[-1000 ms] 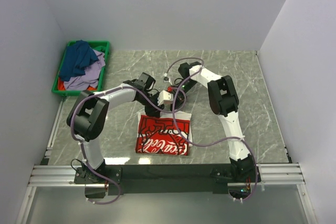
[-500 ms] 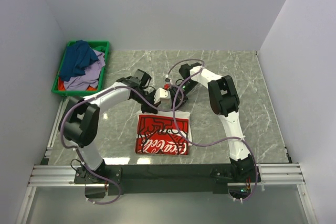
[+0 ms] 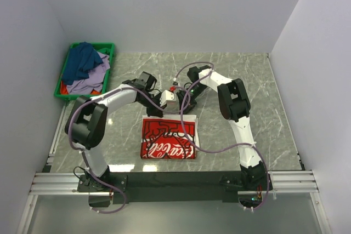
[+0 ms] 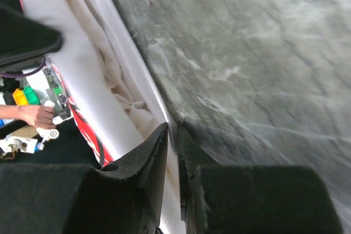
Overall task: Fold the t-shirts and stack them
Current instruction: Fold the tshirt
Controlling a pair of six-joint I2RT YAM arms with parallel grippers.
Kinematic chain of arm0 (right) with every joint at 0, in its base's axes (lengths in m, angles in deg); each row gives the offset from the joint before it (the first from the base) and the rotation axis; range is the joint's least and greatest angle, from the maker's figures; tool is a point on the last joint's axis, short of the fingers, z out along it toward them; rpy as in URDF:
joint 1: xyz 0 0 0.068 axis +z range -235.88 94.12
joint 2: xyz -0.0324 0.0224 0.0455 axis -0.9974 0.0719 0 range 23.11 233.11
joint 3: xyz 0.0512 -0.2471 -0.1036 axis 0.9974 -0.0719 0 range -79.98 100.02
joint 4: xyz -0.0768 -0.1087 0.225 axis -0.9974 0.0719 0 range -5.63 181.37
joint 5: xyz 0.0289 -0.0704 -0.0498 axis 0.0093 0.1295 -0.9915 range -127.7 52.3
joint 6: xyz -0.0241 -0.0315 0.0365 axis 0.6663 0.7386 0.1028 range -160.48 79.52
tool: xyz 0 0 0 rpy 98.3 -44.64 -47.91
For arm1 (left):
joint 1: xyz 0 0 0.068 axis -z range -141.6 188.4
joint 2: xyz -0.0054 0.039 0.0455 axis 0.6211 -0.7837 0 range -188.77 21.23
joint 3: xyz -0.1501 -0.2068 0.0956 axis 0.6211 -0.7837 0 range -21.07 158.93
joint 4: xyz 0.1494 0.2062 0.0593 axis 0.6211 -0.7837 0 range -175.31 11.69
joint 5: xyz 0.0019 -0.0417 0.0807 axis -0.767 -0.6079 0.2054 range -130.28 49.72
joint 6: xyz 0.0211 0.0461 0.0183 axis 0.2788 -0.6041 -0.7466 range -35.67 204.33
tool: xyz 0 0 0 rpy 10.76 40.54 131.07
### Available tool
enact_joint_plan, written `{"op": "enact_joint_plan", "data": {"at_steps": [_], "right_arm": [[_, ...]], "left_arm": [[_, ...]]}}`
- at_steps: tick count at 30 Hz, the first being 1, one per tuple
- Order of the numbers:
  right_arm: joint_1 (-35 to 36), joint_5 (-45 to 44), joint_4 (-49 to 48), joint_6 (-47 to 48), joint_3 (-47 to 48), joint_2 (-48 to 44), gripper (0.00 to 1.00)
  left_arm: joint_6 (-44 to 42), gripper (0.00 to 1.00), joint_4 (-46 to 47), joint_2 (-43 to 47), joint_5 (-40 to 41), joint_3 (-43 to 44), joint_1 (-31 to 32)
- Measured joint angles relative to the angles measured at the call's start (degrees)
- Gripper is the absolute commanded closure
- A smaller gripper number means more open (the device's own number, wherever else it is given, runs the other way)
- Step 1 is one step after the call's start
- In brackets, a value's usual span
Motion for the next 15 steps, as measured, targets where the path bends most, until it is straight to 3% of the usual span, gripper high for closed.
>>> {"op": "enact_joint_plan", "data": {"at_steps": [8, 11, 15], "right_arm": [[-4.1, -7.5, -0.6, -0.7, 6.4, -0.1, 0.72], [-7.0, -10.9, -1.1, -0.6, 10.6, -0.3, 0.67], [-10.4, -13.4, -1.6, -0.9, 11.1, -3.3, 0.62]], "left_arm": [[1.5, 0.99, 2.8, -5.8, 1.5, 3.5, 0.0], [3.3, 0.94, 3.7, -7.0, 2.1, 4.7, -0.1], [7.6, 0.79, 4.6, -8.1, 3.1, 6.8, -0.7]]}}
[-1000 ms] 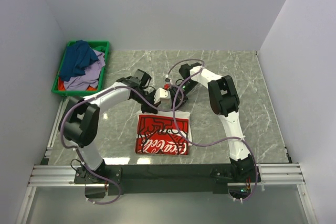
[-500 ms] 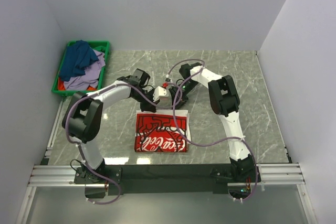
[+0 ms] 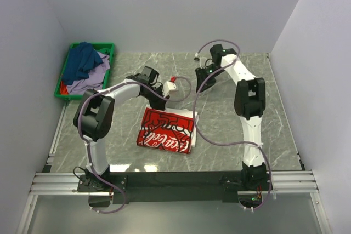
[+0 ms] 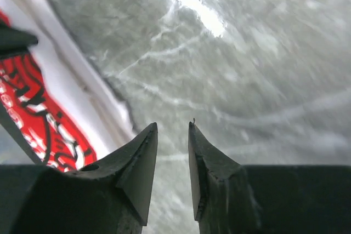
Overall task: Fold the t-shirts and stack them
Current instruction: Fold the tshirt
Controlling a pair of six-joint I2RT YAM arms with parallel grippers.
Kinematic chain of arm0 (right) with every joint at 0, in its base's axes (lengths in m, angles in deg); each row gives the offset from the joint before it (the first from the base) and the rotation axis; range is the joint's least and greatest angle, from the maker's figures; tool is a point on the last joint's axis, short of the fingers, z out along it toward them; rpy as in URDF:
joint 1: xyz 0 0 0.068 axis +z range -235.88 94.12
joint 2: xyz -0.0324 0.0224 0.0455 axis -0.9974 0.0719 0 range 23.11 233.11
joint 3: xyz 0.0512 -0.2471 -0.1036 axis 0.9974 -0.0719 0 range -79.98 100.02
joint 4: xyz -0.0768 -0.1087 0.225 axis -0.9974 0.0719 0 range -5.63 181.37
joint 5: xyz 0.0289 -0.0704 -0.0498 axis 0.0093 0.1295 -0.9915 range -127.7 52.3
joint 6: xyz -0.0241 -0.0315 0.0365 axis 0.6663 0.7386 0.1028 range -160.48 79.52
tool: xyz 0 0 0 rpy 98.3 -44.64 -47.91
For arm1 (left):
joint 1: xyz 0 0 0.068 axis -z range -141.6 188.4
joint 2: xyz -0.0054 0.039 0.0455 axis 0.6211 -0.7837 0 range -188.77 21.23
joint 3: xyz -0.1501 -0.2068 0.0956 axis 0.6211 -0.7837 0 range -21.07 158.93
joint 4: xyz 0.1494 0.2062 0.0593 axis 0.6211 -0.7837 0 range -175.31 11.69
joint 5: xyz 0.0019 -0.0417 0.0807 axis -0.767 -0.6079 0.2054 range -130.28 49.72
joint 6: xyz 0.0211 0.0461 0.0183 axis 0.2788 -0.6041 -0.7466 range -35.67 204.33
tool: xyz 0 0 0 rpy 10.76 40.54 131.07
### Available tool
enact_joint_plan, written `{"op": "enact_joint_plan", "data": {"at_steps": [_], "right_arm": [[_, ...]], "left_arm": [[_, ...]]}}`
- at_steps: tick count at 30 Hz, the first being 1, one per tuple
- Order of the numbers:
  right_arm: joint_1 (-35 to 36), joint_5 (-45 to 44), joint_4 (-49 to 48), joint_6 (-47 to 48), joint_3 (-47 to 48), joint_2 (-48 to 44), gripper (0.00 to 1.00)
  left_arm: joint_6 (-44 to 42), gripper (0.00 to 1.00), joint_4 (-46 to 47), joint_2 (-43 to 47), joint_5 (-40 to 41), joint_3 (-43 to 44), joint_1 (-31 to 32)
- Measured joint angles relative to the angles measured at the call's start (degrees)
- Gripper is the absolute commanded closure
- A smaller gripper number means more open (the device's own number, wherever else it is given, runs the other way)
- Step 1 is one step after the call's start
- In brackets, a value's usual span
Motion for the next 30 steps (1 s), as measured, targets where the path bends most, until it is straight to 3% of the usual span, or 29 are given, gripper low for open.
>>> {"op": "enact_joint_plan", "data": {"at_steps": [6, 9, 13, 17, 23, 30], "right_arm": [[-1.5, 5.5, -1.6, -1.6, -9.7, -12.9, 0.54], [-0.6, 12.6, -4.5, -4.8, -19.6, -22.3, 0.54], [2.5, 20.9, -11.0, -10.9, -29.4, -28.0, 0.57], [6.7, 24.6, -16.2, -15.3, -34.4, -24.7, 0.61], [7.3, 21.8, -20.9, -21.0, -36.2, -14.8, 0.64], [0.1, 16.0, -19.4, -26.3, -20.5, -1.5, 0.66]], "left_arm": [[10.2, 0.57, 0.5, 1.2, -3.1, 2.4, -5.3], [16.2, 0.59, 1.1, 5.6, -7.2, 0.7, -9.6], [24.0, 0.60, 3.4, 13.9, -12.8, -4.5, -12.8], [32.4, 0.62, 7.1, 15.9, -17.9, -9.7, -11.6], [44.2, 0.64, 12.3, 6.8, -19.4, -12.7, -12.2], [52.4, 0.71, 13.8, -9.1, -20.0, -4.5, -15.0]]}}
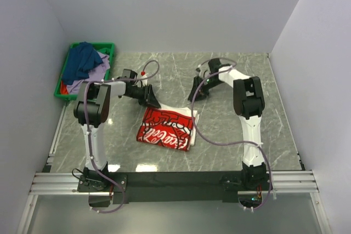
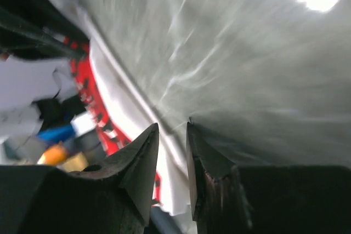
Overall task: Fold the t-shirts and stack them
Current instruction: Fold the tshirt
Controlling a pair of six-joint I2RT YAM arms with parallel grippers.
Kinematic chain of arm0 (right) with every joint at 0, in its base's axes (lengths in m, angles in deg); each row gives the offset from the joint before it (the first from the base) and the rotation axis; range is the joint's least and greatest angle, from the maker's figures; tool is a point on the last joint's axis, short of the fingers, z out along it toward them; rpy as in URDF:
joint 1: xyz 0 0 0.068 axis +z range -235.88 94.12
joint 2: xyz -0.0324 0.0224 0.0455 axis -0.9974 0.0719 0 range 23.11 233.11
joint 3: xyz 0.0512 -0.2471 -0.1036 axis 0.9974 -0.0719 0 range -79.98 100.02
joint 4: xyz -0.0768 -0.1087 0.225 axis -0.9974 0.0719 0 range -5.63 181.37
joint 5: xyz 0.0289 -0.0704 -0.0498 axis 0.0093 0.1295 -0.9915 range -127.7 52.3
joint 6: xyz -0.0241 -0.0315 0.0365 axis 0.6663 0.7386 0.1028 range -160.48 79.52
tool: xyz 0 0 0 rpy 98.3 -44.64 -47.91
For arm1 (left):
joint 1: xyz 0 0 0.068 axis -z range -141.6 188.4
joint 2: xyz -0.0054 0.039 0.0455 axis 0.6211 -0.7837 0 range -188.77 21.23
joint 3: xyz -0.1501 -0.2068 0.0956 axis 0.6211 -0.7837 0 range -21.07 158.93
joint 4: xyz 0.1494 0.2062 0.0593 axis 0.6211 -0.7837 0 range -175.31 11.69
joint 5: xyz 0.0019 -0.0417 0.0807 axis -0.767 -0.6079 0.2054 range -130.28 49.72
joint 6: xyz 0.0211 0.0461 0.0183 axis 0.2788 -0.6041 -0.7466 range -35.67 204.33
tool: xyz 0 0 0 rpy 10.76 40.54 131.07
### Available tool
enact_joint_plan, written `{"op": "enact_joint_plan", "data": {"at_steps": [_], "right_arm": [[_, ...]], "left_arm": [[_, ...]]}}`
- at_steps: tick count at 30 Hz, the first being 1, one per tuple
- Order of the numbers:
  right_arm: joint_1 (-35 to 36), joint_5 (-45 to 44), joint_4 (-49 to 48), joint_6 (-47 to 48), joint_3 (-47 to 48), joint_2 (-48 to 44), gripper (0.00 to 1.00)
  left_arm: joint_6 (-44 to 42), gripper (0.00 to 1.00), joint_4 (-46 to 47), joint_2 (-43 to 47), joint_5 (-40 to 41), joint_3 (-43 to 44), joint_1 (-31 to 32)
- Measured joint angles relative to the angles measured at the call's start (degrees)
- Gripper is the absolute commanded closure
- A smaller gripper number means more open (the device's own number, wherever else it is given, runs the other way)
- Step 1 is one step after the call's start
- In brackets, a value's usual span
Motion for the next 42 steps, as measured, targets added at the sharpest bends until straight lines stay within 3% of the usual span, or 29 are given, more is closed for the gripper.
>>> {"op": "enact_joint_plan", "data": {"at_steps": [5, 10, 16, 21, 25, 30, 35, 42], "right_arm": [[-2.0, -6.9, -0.7, 0.3, 8.1, 0.6, 0.67], [-1.7, -9.0, -1.2, 2.5, 9.5, -1.8, 0.61], [0.8, -3.7, -4.8, 0.1, -7.9, -18.1, 0.59], [10.4, 0.0, -8.8, -1.9, -19.2, -27.3, 0.60], [14.6, 1.0, -10.1, -2.4, -23.1, -25.2, 0.62], [10.4, -1.8, -9.7, -2.3, -21.4, -15.7, 0.63], [4.1, -3.1, -4.8, -2.5, -12.4, -8.5, 0.64], [0.9, -8.6, -4.9, -0.2, -1.6, -6.6, 0.64]], "left_arm": [[5.2, 0.71, 3.5, -4.2, -1.2, 6.0, -1.1], [9.9, 0.68, 9.5, -0.5, -1.1, 2.1, -3.0], [14.3, 0.66, 12.5, 15.9, -0.7, -10.4, -5.7], [14.7, 0.66, 13.9, 24.5, -1.4, -15.8, -6.6], [15.0, 0.67, 14.3, 25.6, -1.8, -21.7, -6.6], [18.0, 0.68, 15.7, 23.2, -1.5, -27.2, -6.4], [21.3, 0.72, 19.6, 18.2, 0.0, -27.5, -5.9], [23.3, 0.74, 21.7, 13.5, 0.9, -24.8, -5.1]]}}
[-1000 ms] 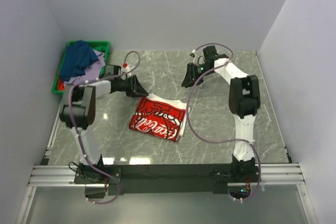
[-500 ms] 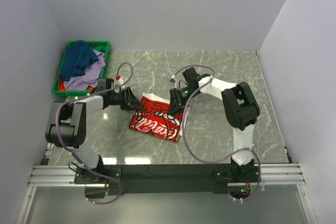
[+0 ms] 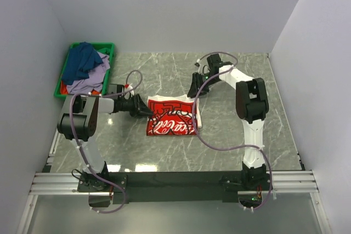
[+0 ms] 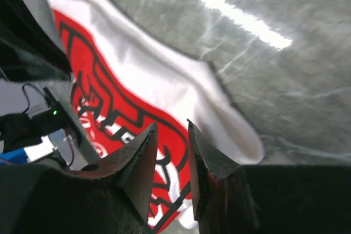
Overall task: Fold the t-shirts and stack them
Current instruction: Fold the tshirt
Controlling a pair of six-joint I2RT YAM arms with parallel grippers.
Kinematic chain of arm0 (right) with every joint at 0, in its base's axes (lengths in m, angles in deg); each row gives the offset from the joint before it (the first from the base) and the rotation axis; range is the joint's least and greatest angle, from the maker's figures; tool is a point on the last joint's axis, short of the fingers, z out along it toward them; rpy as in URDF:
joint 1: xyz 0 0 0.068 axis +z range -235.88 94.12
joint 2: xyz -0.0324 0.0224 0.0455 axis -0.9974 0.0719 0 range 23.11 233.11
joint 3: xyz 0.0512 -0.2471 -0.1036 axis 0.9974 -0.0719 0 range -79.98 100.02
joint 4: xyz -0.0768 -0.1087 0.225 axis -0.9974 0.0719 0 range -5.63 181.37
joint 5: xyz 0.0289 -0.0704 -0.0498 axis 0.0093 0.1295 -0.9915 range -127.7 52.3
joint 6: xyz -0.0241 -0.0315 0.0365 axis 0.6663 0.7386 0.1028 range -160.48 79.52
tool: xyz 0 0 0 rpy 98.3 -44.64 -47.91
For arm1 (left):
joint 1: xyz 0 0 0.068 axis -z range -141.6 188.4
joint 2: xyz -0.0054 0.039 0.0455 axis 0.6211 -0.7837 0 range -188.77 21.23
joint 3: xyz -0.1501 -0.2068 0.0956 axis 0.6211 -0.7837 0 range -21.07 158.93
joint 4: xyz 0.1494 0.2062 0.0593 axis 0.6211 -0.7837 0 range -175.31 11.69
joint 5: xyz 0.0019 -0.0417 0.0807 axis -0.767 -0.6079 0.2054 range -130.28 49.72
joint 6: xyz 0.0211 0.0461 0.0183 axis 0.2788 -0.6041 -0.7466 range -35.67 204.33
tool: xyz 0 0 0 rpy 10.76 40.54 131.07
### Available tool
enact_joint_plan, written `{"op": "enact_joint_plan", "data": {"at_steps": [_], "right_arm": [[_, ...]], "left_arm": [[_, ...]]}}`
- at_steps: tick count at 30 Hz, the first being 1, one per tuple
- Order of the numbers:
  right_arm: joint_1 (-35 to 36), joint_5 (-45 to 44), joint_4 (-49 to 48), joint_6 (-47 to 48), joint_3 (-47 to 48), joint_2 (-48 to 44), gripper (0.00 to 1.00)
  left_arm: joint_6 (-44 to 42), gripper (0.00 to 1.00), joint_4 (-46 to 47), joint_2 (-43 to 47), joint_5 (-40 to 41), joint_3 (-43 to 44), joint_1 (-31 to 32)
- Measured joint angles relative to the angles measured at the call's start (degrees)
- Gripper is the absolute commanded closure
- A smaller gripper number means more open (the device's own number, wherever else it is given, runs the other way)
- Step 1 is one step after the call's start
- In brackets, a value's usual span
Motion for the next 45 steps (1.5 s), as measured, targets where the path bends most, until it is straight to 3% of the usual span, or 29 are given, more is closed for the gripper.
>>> {"op": "enact_joint_plan", "data": {"at_steps": [6, 11, 17, 21, 24, 31, 38, 41, 45], "right_arm": [[0.8, 4.7, -2.8, -1.6, -9.5, -9.4, 0.61], [4.4, 9.9, -8.8, -7.8, -14.3, -16.9, 0.61], [9.1, 12.0, -14.5, -11.5, -14.8, -11.0, 0.64], [8.7, 9.9, -14.7, -11.8, -15.3, -3.8, 0.65], [6.7, 12.3, -13.6, -11.7, -15.0, -0.9, 0.66], [3.1, 10.0, -10.7, -7.5, -14.8, -4.1, 0.66], [7.5, 12.8, -15.7, -9.6, -30.7, -21.7, 0.65], [10.7, 13.9, -18.0, -9.7, -33.6, -21.5, 0.66], [9.8, 13.5, -18.3, -8.2, -33.8, -12.7, 0.67]], "left_arm": [[-0.8, 0.70, 0.7, 5.3, -0.6, 5.5, 0.7], [1.7, 0.70, 5.5, 7.9, -1.0, 7.9, 6.4], [3.7, 0.71, 6.8, 0.3, -0.1, 8.2, 10.4], [3.4, 0.73, 4.7, -7.0, 3.1, 8.9, 10.1], [3.6, 0.72, 4.9, -8.7, 1.0, 9.2, 8.6], [-4.2, 0.68, -0.5, -3.9, 0.7, 9.3, 6.4], [-5.2, 0.69, -0.8, 10.8, -1.4, 3.7, 10.5], [-4.0, 0.70, 0.5, 9.0, -1.4, 0.6, 11.8], [-3.8, 0.70, -0.7, -0.4, 0.0, -1.0, 10.5]]}}
